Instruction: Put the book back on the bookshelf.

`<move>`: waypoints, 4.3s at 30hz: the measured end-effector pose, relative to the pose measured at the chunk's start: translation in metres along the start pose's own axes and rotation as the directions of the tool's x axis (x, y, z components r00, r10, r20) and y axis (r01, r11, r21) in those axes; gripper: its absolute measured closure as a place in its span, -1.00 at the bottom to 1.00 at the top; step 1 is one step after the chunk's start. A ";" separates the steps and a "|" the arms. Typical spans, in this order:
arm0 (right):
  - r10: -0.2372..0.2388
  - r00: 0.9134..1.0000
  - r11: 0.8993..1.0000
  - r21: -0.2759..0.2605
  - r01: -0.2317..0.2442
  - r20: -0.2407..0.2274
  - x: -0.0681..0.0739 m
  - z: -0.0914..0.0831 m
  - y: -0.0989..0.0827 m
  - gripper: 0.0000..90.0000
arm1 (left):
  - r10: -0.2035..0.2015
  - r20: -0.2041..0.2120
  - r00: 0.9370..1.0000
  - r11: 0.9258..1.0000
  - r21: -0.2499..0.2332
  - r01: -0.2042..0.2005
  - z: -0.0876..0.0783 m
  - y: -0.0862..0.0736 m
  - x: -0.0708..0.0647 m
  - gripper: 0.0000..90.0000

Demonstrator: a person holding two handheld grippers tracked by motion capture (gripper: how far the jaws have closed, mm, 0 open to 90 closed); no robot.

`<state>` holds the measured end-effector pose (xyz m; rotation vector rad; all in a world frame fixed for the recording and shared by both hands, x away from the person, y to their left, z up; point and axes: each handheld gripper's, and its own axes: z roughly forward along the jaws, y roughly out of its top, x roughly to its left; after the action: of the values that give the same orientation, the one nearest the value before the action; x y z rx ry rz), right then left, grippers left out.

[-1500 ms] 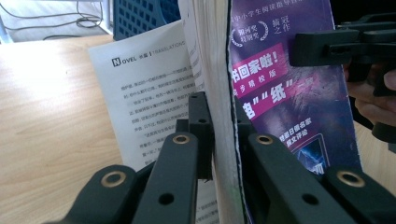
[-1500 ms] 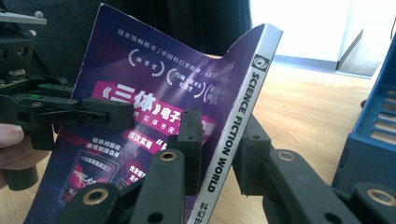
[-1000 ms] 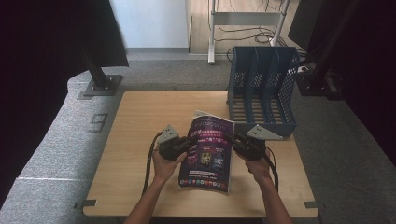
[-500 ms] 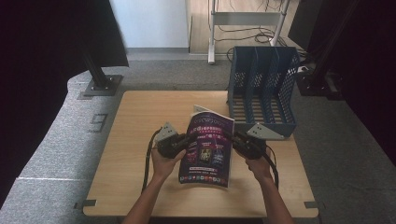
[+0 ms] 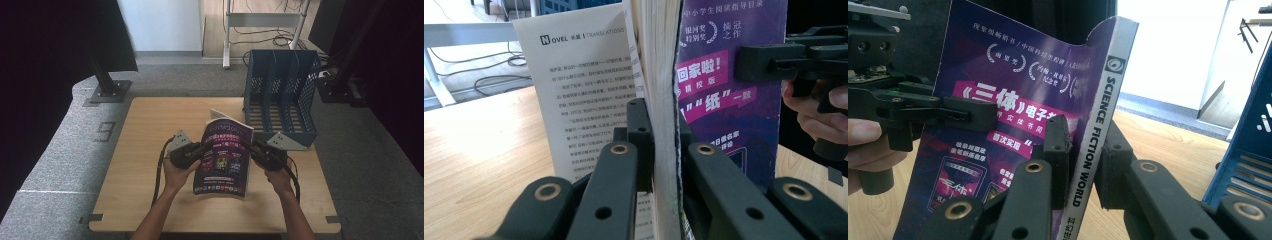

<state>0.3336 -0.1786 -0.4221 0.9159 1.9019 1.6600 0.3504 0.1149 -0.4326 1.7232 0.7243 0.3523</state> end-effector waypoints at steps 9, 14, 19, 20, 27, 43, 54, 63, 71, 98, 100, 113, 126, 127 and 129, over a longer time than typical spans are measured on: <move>-0.004 1.000 1.000 -0.001 0.004 0.000 0.000 0.000 -0.001 0.72 | -0.003 -0.005 1.000 1.000 0.005 0.003 0.001 -0.002 0.002 0.91; -0.018 1.000 1.000 -0.001 0.018 -0.001 0.001 0.001 -0.001 0.72 | -0.004 -0.010 1.000 1.000 0.003 0.004 0.004 -0.003 0.004 0.91; -0.023 1.000 1.000 -0.003 0.023 0.006 0.001 0.003 -0.003 0.73 | -0.006 -0.018 1.000 1.000 0.005 0.006 0.007 -0.005 0.006 0.91; -0.021 1.000 1.000 -0.002 0.021 0.006 0.001 0.003 -0.002 0.73 | -0.006 -0.018 1.000 1.000 0.005 0.006 0.007 -0.005 0.006 0.91; -0.051 0.999 0.998 -0.024 0.051 0.009 0.003 0.008 0.006 0.75 | -0.013 -0.026 1.000 1.000 -0.003 0.013 0.008 0.003 0.015 0.91; -0.050 0.998 0.997 -0.058 0.048 -0.025 0.006 0.001 -0.005 0.79 | 0.000 -0.028 1.000 0.999 -0.035 -0.001 0.003 -0.004 0.015 0.91; -0.033 0.999 0.998 -0.060 0.034 0.011 -0.005 0.010 -0.001 0.79 | 0.005 -0.040 0.999 1.000 -0.018 -0.005 0.019 0.008 0.023 0.92; -0.050 0.999 0.996 -0.077 0.048 -0.019 -0.001 0.001 -0.005 0.80 | 0.013 -0.047 0.999 0.999 -0.046 -0.015 0.004 0.004 0.016 0.78; -0.063 0.997 0.995 -0.080 0.059 -0.041 0.004 -0.005 -0.005 0.80 | 0.003 -0.092 0.996 1.000 -0.023 -0.005 0.003 0.006 0.022 0.12; -0.093 0.992 0.991 -0.103 0.084 -0.088 0.006 -0.013 -0.012 0.81 | 0.040 -0.003 0.999 0.998 0.055 -0.040 0.032 0.028 0.033 -0.66; -0.095 0.991 0.991 -0.106 0.085 -0.092 0.007 -0.012 -0.012 0.81 | 0.037 0.023 0.999 0.997 0.060 -0.039 0.033 0.027 0.032 -0.65; -0.091 0.993 0.990 -0.111 0.082 -0.077 0.006 -0.011 -0.012 0.80 | 0.059 0.009 0.998 0.997 0.059 -0.059 0.030 0.028 0.030 -0.41; -0.158 0.985 0.979 -0.140 0.147 -0.069 0.014 0.000 -0.005 0.81 | 0.167 -0.032 0.985 0.985 0.051 -0.166 0.014 0.056 0.016 -0.29; -0.160 0.985 0.979 -0.142 0.149 -0.069 0.014 -0.001 -0.006 0.81 | 0.168 -0.039 0.985 0.985 0.049 -0.166 0.013 0.055 0.017 -0.30; -0.157 0.985 0.979 -0.146 0.145 -0.075 0.013 -0.004 -0.007 0.81 | 0.160 -0.043 0.986 0.986 0.045 -0.158 0.011 0.051 0.017 -0.31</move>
<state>0.3207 -0.1719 -0.4275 0.6379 1.8333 1.7402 0.3844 0.1109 -0.3897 1.8221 0.6326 0.4923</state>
